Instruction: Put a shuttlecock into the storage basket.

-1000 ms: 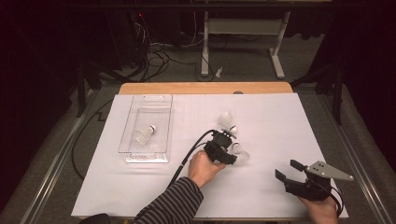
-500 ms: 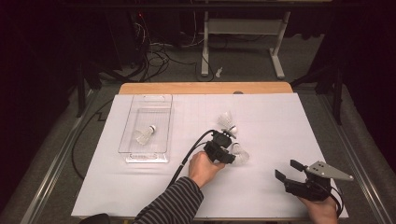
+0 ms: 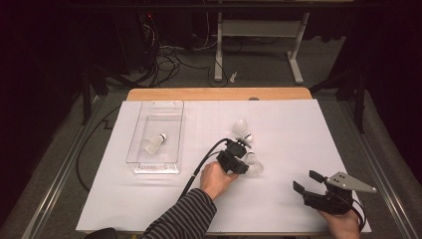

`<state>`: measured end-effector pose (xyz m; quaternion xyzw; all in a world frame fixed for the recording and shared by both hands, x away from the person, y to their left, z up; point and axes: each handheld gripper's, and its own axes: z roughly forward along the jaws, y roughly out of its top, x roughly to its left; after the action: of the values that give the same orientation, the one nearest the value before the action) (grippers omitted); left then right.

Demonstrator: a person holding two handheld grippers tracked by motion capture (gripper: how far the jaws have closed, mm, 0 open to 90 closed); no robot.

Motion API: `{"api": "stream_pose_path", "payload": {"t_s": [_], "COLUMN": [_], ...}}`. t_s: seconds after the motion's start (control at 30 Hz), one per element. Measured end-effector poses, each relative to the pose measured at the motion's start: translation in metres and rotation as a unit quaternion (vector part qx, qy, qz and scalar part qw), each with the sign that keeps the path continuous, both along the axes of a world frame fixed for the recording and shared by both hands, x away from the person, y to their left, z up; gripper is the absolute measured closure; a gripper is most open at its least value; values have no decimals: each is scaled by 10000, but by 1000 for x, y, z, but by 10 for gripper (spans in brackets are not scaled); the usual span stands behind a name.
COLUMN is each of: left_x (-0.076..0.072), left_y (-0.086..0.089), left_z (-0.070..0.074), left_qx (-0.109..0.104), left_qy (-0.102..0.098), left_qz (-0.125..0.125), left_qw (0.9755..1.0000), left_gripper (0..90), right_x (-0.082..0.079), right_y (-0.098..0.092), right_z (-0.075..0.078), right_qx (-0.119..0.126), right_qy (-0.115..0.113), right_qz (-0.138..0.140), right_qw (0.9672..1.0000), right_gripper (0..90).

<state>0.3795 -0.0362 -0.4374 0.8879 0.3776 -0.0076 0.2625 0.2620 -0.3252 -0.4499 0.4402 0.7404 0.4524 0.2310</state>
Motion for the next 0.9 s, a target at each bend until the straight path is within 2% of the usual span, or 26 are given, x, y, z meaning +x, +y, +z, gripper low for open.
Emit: {"api": "stream_pose_path", "payload": {"t_s": [0.6, 0.9], "left_x": [0, 0], "left_y": [1, 3], "left_z": [0, 1], "left_qx": [71, 81], "left_qy": [-30, -87], "left_qz": [-35, -71], "left_qw": [10000, 9999], "left_gripper": [874, 890], "right_x": [0, 0], "right_y": [0, 0], "right_z": [0, 0], "right_qx": [-6, -12], "right_qy": [7, 5], "right_qz": [-5, -1], "right_qw": [10000, 10000], "right_gripper": [277, 277]}}
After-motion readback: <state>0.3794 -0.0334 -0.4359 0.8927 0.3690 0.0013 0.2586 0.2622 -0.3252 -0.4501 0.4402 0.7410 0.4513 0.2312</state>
